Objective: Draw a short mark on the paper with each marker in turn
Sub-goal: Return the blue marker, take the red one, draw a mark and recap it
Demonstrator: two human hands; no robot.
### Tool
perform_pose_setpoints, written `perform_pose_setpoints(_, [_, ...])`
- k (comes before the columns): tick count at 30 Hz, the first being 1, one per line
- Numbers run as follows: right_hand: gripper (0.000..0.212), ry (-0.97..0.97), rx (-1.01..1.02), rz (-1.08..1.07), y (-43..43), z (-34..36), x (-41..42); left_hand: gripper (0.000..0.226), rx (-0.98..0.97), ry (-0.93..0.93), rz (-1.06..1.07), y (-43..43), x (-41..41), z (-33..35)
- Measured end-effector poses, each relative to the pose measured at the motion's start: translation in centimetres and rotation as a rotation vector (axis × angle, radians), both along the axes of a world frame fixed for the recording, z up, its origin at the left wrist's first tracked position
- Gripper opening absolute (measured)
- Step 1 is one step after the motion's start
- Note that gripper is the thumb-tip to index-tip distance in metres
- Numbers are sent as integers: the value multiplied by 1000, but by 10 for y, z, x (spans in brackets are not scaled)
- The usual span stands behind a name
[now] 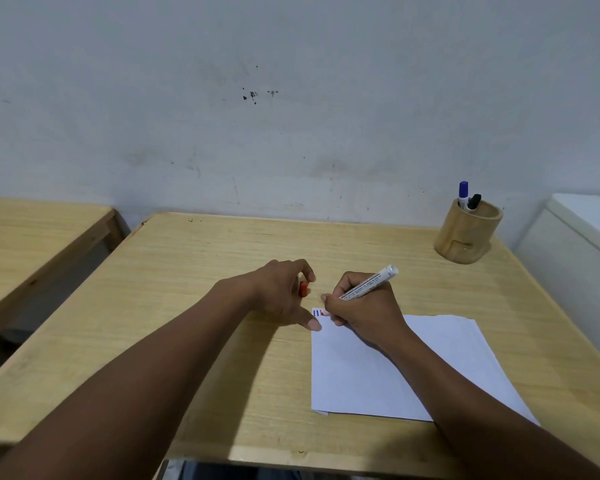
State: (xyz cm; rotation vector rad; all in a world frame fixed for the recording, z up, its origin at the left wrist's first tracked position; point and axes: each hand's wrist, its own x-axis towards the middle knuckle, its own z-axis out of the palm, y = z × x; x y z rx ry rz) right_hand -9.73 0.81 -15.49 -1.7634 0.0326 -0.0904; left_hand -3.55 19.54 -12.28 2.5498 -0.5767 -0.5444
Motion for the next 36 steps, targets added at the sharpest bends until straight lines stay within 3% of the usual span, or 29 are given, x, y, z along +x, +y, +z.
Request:
perform_pose_setpoints(6, [28,71,153,-137,-4,16,3,77,-130,54,60,7,3,1])
perform_pose_setpoints(12, [23,122,467,-297,-27,51,15,5,-276,-64,118,9,14,2])
perform_pose_setpoints(17, [11,80,539,-105,-66,104,23,16,-743,18,233,-14,24,39])
perform_pose_setpoints(22, [17,27,553,-162,-100,141,25,13,-1122,245,273,-70,38,78])
perform_pose_setpoints(28, [14,-49,553,-194,-123,150,33,14,-1231,392,233,-136,44,96])
perform_pose_setpoints(36, [14,-101,596,-210,-149,153,44,12,-1269,411,188,-171,58,102])
